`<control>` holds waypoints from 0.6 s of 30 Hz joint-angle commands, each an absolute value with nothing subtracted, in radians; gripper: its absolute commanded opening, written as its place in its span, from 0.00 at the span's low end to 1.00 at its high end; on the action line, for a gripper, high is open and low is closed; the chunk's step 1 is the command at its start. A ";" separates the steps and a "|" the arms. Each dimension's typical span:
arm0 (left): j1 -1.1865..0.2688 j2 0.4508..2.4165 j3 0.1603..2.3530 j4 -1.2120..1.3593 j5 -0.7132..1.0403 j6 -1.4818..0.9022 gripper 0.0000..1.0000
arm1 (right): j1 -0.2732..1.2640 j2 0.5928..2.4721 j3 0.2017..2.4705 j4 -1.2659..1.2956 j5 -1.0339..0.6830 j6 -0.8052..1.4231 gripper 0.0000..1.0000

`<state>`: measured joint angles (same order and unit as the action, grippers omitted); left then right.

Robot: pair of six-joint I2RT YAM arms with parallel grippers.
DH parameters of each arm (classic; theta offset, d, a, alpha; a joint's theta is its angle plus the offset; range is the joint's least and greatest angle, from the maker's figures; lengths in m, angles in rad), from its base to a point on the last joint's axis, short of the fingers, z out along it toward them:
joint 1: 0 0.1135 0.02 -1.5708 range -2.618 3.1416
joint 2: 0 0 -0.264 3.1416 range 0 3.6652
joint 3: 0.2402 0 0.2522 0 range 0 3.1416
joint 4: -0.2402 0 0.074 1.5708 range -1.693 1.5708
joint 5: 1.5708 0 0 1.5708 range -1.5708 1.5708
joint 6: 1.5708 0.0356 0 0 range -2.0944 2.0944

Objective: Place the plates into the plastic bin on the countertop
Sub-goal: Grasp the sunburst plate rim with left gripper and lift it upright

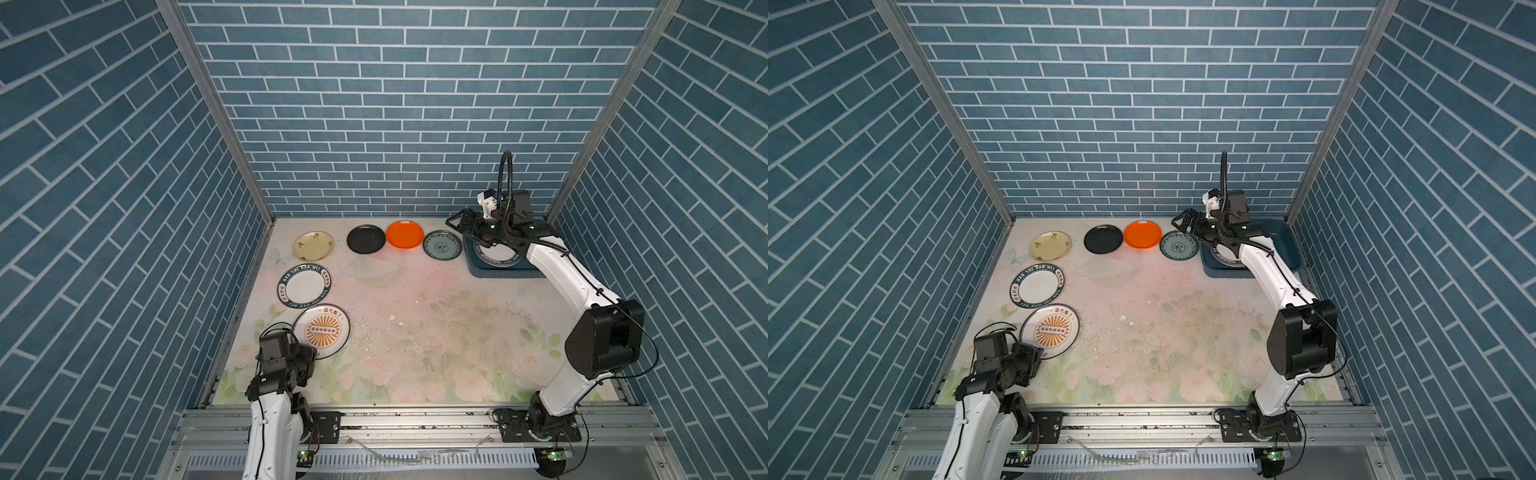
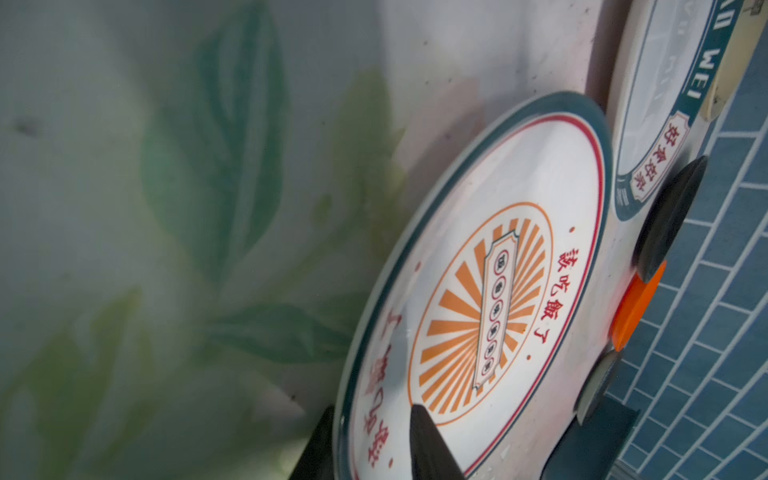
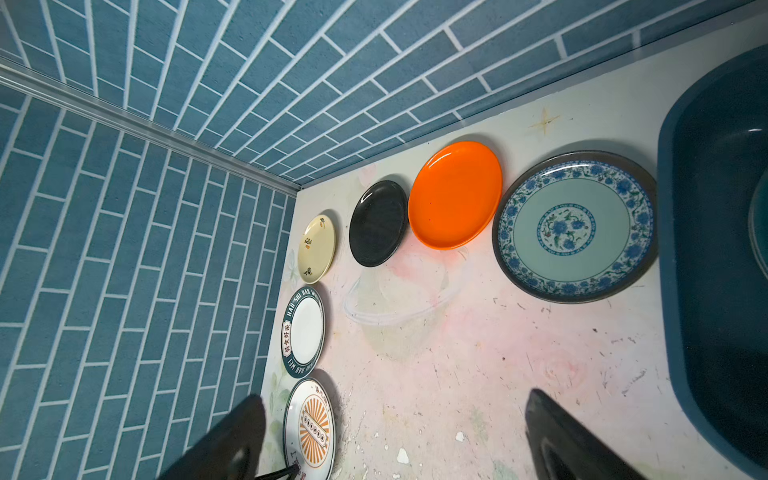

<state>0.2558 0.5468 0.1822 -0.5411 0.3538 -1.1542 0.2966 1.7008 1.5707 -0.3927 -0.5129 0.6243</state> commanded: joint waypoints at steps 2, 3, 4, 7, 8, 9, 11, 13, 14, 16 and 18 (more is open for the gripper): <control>0.260 0.519 0.188 -0.599 0.345 -1.155 0.24 | 0.296 1.664 1.565 -0.406 -0.491 0.632 0.97; 0.260 0.515 0.191 -0.605 0.347 -1.156 0.23 | 0.296 1.664 1.562 -0.404 -0.488 0.633 0.97; 0.261 0.512 0.195 -0.610 0.349 -1.157 0.21 | 0.296 1.663 1.560 -0.405 -0.485 0.635 0.97; 0.260 0.508 0.210 -0.622 0.357 -1.160 0.15 | 0.296 1.663 1.550 -0.398 -0.479 0.641 0.97; 0.260 0.506 0.218 -0.624 0.361 -1.160 0.13 | 0.295 1.664 1.549 -0.396 -0.480 0.644 0.97; 0.260 0.506 0.228 -0.629 0.363 -1.160 0.11 | 0.296 1.665 1.549 -0.393 -0.481 0.648 0.97; 0.260 0.506 0.242 -0.633 0.370 -1.157 0.08 | 0.296 1.669 1.547 -0.385 -0.482 0.656 0.97; 0.261 0.506 0.254 -0.633 0.372 -1.155 0.03 | 0.296 1.670 1.544 -0.376 -0.483 0.661 0.97; 0.260 0.508 0.258 -0.630 0.371 -1.155 0.02 | 0.296 1.671 1.542 -0.373 -0.482 0.663 0.97; 0.261 0.512 0.261 -0.616 0.378 -1.159 0.01 | 0.296 1.672 1.542 -0.373 -0.480 0.664 0.97; 0.261 0.521 0.269 -0.606 0.388 -1.165 0.00 | 0.296 1.671 1.543 -0.373 -0.480 0.665 0.97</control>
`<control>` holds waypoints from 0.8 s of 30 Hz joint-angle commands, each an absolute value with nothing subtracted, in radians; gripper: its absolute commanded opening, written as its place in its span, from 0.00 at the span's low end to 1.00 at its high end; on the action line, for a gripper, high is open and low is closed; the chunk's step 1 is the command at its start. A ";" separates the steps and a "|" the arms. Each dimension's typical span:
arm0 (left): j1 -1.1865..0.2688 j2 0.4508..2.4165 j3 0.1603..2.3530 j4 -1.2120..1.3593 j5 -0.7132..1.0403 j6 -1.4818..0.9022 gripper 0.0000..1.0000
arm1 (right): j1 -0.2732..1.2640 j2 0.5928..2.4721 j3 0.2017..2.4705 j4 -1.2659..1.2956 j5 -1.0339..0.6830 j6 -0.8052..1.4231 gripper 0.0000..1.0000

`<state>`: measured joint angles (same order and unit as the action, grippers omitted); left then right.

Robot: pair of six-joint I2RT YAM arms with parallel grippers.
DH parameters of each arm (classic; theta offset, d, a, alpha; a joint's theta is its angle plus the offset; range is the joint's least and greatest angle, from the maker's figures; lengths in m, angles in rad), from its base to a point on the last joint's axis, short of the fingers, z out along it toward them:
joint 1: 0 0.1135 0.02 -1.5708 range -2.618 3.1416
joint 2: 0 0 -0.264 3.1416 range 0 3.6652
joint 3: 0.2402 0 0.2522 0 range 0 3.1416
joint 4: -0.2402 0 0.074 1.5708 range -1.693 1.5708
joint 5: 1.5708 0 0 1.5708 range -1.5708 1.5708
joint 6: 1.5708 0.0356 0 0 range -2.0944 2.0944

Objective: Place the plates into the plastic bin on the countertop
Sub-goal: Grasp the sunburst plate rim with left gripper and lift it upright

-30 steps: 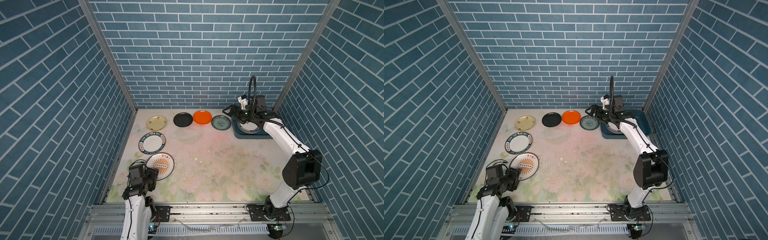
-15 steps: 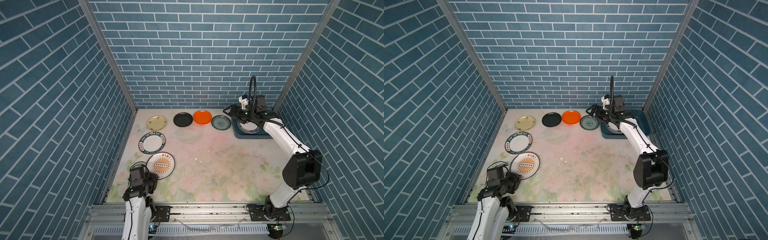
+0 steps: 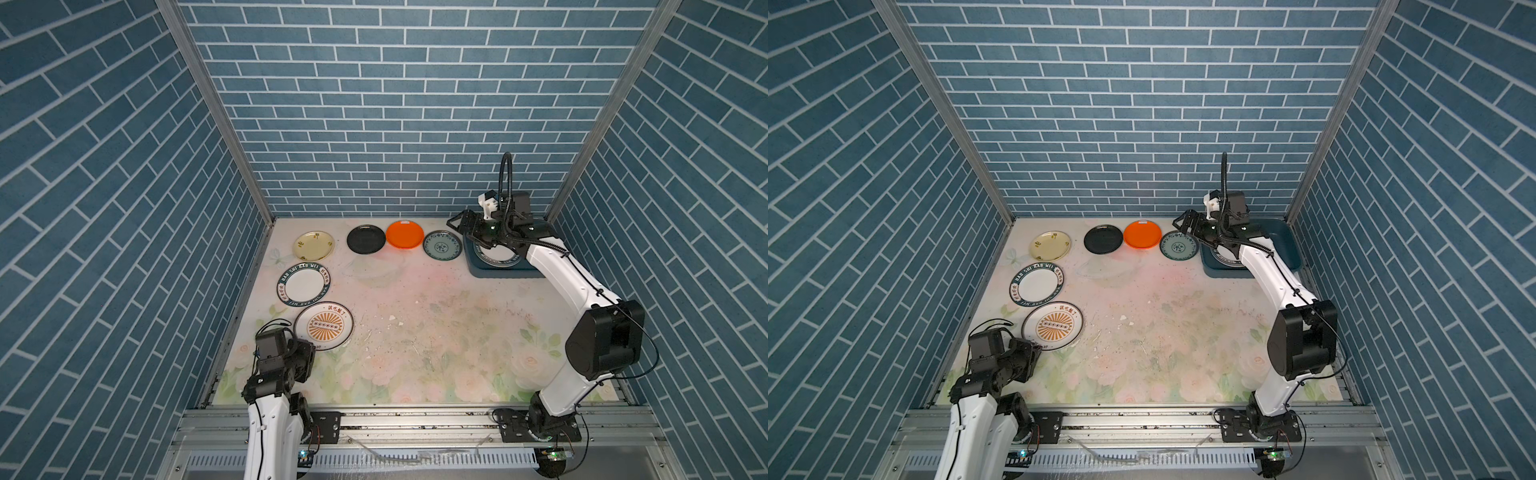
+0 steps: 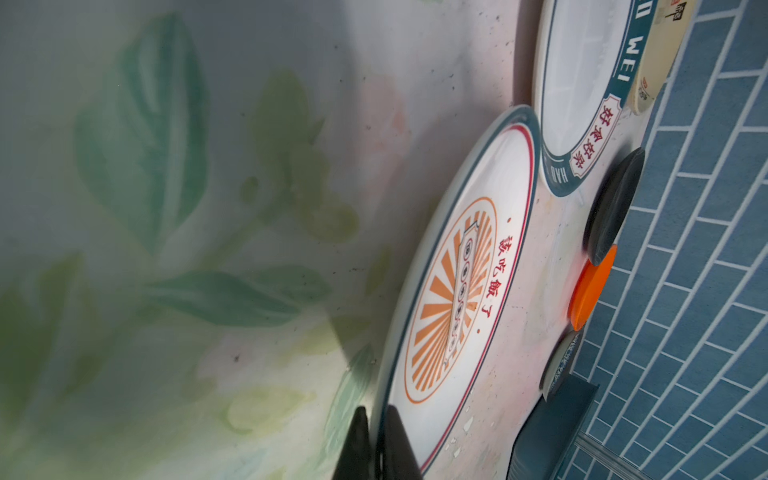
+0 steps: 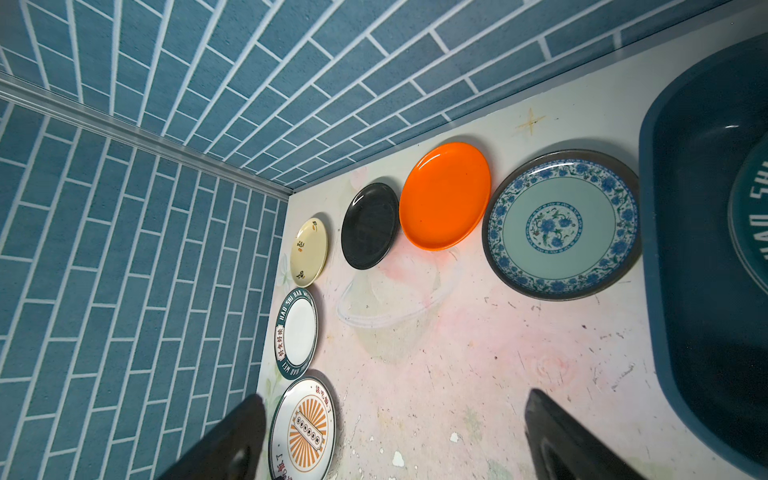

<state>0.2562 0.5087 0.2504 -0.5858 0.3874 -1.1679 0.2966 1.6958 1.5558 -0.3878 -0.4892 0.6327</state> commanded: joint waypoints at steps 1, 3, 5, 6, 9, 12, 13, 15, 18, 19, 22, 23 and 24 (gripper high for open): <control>0.261 0.525 0.276 -0.605 0.393 -1.166 0.00 | 0.297 1.671 1.543 -0.371 -0.481 0.666 0.97; 0.261 0.534 0.300 -0.608 0.403 -1.166 0.00 | 0.296 1.672 1.543 -0.370 -0.488 0.667 0.97; 0.260 0.545 0.330 -0.609 0.420 -1.169 0.00 | 0.296 1.675 1.545 -0.365 -0.499 0.670 0.97; 0.261 0.552 0.349 -0.607 0.432 -1.171 0.00 | 0.296 1.679 1.548 -0.366 -0.507 0.672 0.98; 0.259 0.584 0.415 -0.607 0.469 -1.169 0.00 | 0.296 1.687 1.553 -0.365 -0.509 0.676 0.99; 0.258 0.622 0.483 -0.615 0.519 -1.161 0.00 | 0.296 1.692 1.555 -0.355 -0.496 0.684 0.99; 0.258 0.631 0.503 -0.616 0.534 -1.156 0.00 | 0.296 1.692 1.557 -0.345 -0.495 0.687 0.99; 0.257 0.673 0.543 -0.617 0.574 -1.150 0.00 | 0.296 1.695 1.551 -0.311 -0.508 0.701 0.99; 0.246 0.718 0.620 -0.600 0.616 -1.140 0.00 | 0.296 1.707 1.554 -0.274 -0.536 0.718 0.99; 0.238 0.734 0.647 -0.596 0.619 -1.131 0.00 | 0.296 1.714 1.561 -0.269 -0.552 0.722 0.99; 0.186 0.811 0.753 -0.571 0.621 -1.107 0.00 | 0.298 1.734 1.576 -0.246 -0.620 0.730 0.98; 0.159 0.845 0.785 -0.556 0.623 -1.071 0.00 | 0.300 1.741 1.582 -0.244 -0.639 0.728 0.97; 0.126 0.883 0.820 -0.538 0.624 -1.054 0.00 | 0.302 1.745 1.589 -0.244 -0.660 0.724 0.97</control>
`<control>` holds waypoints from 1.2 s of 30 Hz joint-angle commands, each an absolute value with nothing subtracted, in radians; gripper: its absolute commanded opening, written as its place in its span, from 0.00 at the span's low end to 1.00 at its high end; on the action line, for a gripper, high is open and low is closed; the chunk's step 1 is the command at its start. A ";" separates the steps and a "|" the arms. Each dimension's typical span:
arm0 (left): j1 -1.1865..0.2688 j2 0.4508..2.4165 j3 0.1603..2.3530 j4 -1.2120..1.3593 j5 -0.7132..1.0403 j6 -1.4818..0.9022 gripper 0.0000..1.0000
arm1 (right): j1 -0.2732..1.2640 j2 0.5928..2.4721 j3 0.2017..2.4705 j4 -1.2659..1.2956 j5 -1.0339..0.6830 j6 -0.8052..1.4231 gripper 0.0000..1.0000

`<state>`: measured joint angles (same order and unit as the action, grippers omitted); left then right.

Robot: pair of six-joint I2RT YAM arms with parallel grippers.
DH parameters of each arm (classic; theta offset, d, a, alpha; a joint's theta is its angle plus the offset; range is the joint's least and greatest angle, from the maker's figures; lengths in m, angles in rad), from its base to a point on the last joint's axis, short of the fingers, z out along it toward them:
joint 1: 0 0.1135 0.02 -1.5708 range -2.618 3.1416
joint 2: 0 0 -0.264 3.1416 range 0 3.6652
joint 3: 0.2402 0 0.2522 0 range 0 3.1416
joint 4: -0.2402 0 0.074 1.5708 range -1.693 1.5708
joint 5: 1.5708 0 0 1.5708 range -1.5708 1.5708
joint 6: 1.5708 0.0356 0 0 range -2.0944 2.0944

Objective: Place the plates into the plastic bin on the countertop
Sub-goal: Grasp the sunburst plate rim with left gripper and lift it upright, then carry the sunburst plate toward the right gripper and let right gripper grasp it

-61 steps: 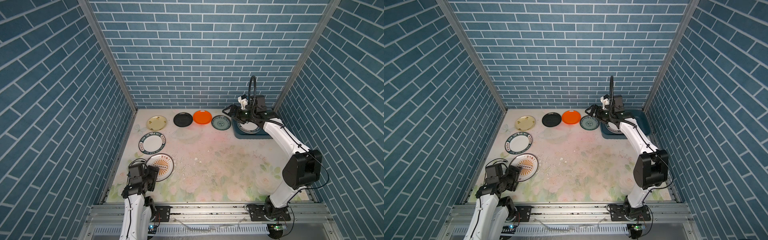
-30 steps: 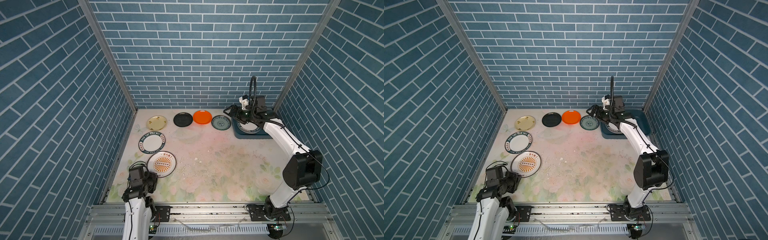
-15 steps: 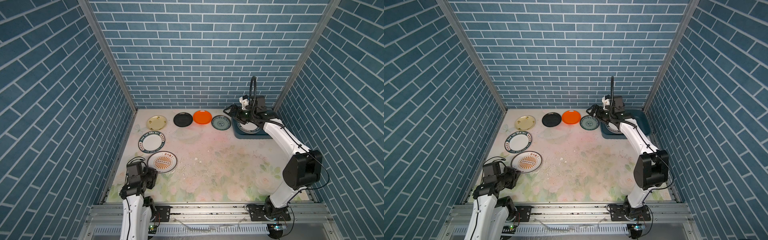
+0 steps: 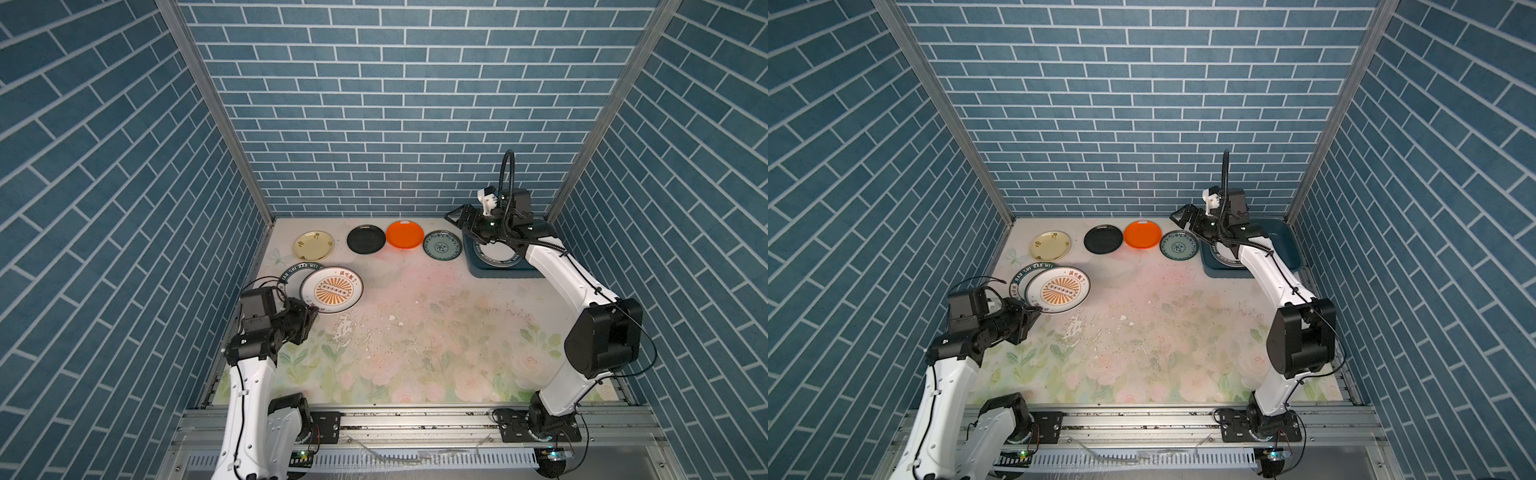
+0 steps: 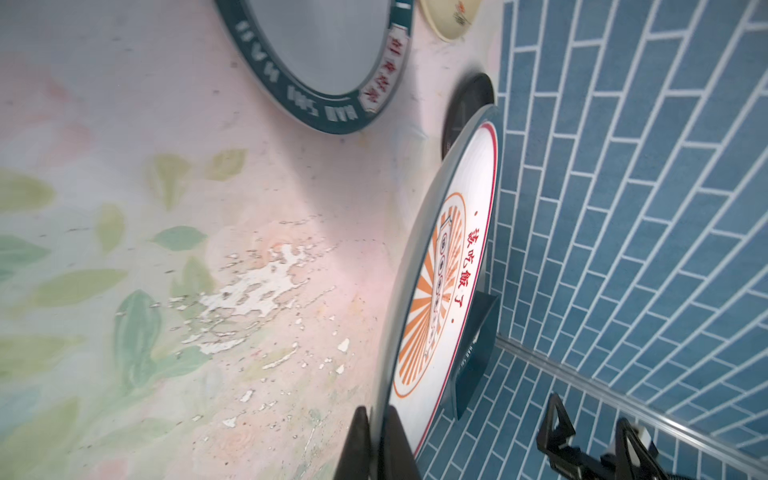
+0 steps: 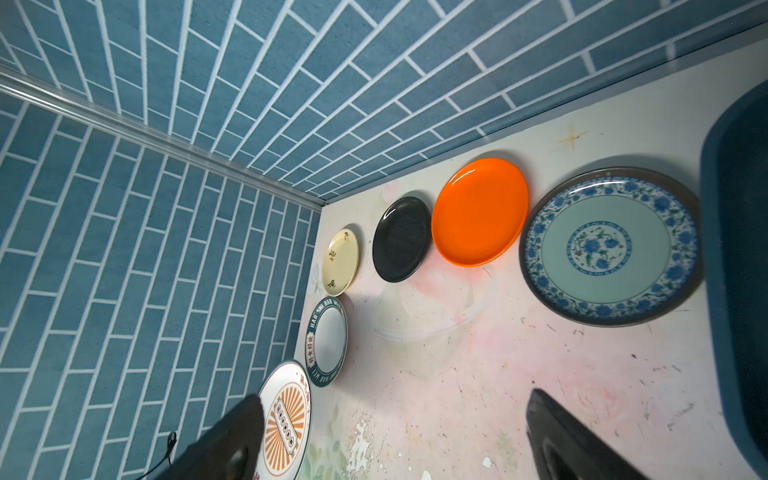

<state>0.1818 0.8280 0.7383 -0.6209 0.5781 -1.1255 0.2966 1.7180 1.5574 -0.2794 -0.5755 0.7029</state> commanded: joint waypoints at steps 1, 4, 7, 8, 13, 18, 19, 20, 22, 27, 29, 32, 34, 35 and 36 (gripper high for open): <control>0.096 0.919 0.852 -0.526 0.624 -1.041 0.00 | 0.305 1.749 1.593 -0.246 -0.675 0.719 0.96; -0.009 1.045 0.961 -0.481 0.629 -0.991 0.00 | 0.319 1.758 1.615 -0.285 -0.710 0.688 0.95; -0.086 1.169 1.065 -0.419 0.660 -0.960 0.00 | 0.344 1.753 1.623 -0.335 -0.722 0.650 0.94; -0.105 1.209 1.100 -0.399 0.673 -0.954 0.00 | 0.354 1.748 1.621 -0.341 -0.725 0.642 0.94; -0.157 1.373 1.249 -0.342 0.751 -0.931 0.00 | 0.382 1.716 1.592 -0.358 -0.714 0.623 0.93; -0.193 1.487 1.346 -0.276 0.838 -0.928 0.00 | 0.400 1.703 1.576 -0.376 -0.667 0.613 0.86; -0.195 1.502 1.357 -0.266 0.856 -0.927 0.00 | 0.402 1.701 1.574 -0.371 -0.660 0.616 0.83; -0.196 1.516 1.365 -0.259 0.868 -0.928 0.00 | 0.403 1.701 1.572 -0.366 -0.653 0.620 0.79; -0.199 1.530 1.373 -0.243 0.888 -0.928 0.00 | 0.406 1.703 1.571 -0.360 -0.639 0.628 0.72; -0.201 1.534 1.376 -0.242 0.896 -0.919 0.00 | 0.408 1.709 1.576 -0.355 -0.614 0.641 0.53; -0.199 1.532 1.370 -0.242 0.896 -0.915 0.00 | 0.408 1.710 1.574 -0.359 -0.608 0.647 0.44; -0.200 1.531 1.360 -0.238 0.898 -0.917 0.00 | 0.409 1.712 1.571 -0.359 -0.604 0.653 0.34; -0.201 1.526 1.354 -0.230 0.898 -0.922 0.00 | 0.413 1.715 1.570 -0.362 -0.602 0.658 0.26; -0.201 1.522 1.353 -0.226 0.898 -0.922 0.00 | 0.414 1.716 1.569 -0.362 -0.597 0.659 0.21; -0.200 1.521 1.351 -0.226 0.895 -0.921 0.00 | 0.415 1.717 1.570 -0.365 -0.593 0.661 0.16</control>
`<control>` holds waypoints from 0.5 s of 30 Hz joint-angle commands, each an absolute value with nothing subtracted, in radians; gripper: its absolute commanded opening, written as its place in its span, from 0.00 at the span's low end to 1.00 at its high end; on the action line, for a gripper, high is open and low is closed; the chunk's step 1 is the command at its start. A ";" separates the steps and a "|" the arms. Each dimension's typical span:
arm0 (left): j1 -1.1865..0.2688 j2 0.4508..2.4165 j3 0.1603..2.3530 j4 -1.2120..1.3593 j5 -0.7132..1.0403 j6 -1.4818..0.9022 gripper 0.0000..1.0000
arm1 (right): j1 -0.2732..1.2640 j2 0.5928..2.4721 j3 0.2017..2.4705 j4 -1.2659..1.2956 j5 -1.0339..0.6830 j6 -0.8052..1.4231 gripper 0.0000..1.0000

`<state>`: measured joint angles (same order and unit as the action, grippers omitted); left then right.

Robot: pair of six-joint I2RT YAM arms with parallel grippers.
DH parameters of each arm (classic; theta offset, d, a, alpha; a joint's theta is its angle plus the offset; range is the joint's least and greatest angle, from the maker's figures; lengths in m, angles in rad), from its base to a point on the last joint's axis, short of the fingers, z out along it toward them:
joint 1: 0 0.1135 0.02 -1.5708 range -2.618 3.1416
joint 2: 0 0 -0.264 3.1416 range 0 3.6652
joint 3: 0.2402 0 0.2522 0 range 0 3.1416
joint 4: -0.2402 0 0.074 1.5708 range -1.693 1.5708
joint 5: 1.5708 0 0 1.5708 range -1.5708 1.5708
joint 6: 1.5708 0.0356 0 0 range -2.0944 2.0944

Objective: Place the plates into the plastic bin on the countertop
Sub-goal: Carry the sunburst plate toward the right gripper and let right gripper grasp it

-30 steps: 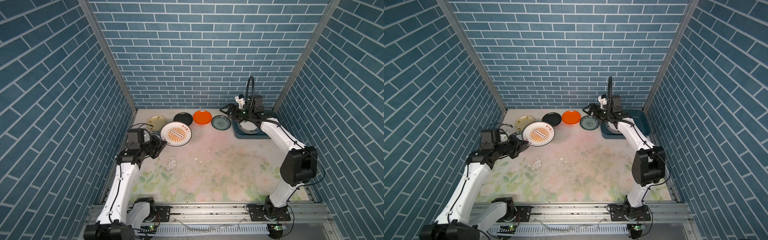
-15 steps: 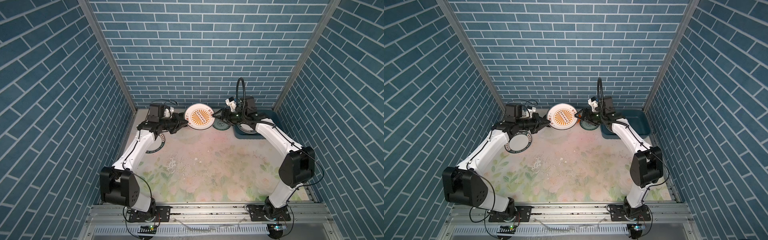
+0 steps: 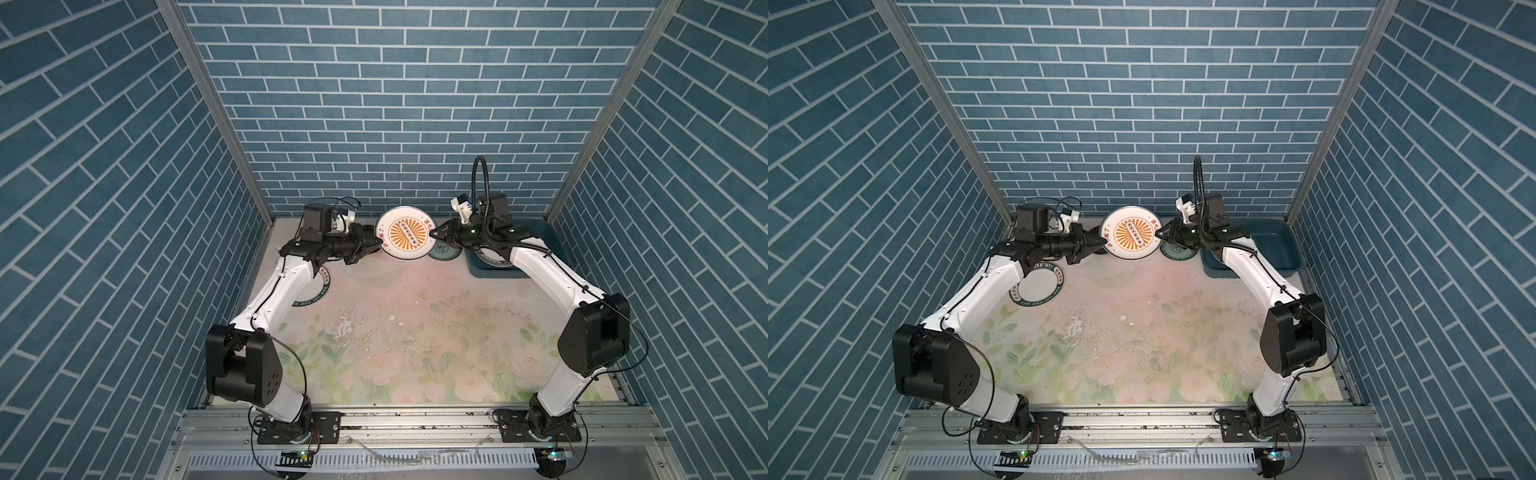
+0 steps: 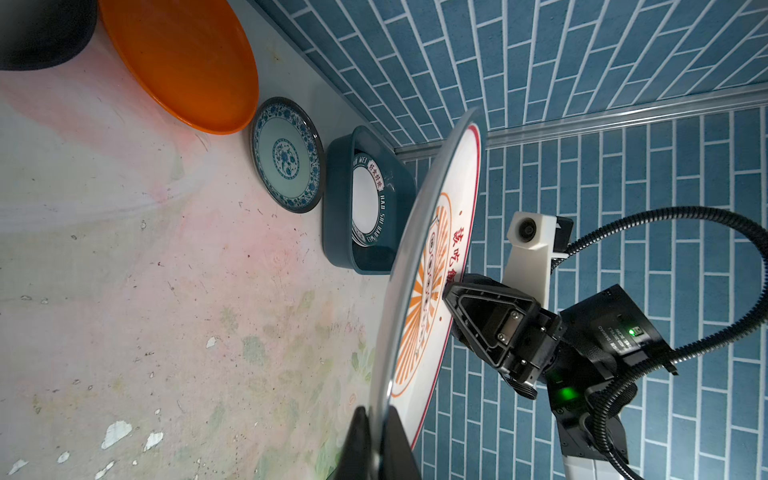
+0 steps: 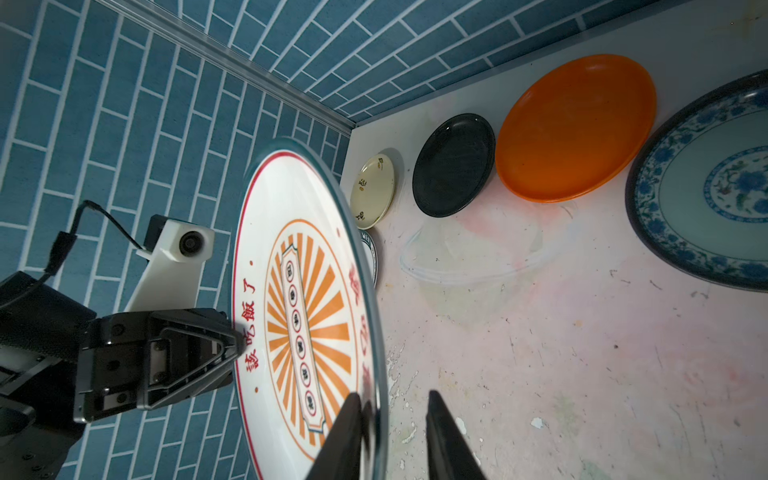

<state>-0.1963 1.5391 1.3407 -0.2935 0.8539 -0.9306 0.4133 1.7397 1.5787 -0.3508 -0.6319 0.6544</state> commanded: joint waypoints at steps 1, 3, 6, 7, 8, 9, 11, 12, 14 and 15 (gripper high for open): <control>-0.200 1.520 1.351 -0.225 0.894 -0.921 0.00 | 0.415 1.717 1.571 -0.365 -0.589 0.663 0.12; -0.201 1.519 1.349 -0.226 0.892 -0.920 0.00 | 0.416 1.717 1.569 -0.368 -0.579 0.665 0.03; -0.201 1.515 1.343 -0.220 0.888 -0.922 0.00 | 0.419 1.715 1.570 -0.370 -0.570 0.668 0.00; -0.201 1.514 1.342 -0.217 0.887 -0.924 0.02 | 0.419 1.714 1.569 -0.370 -0.564 0.670 0.00; -0.201 1.515 1.341 -0.212 0.886 -0.924 0.05 | 0.419 1.714 1.570 -0.371 -0.561 0.670 0.00; -0.201 1.512 1.341 -0.210 0.886 -0.925 0.08 | 0.420 1.713 1.569 -0.371 -0.561 0.670 0.00; -0.201 1.511 1.341 -0.205 0.883 -0.925 0.14 | 0.419 1.715 1.571 -0.372 -0.556 0.672 0.00; -0.201 1.514 1.342 -0.203 0.882 -0.925 0.24 | 0.419 1.716 1.571 -0.373 -0.554 0.673 0.00; -0.201 1.512 1.343 -0.200 0.877 -0.923 0.39 | 0.419 1.718 1.572 -0.374 -0.551 0.675 0.00; -0.201 1.510 1.343 -0.193 0.875 -0.922 0.48 | 0.418 1.718 1.573 -0.373 -0.548 0.676 0.00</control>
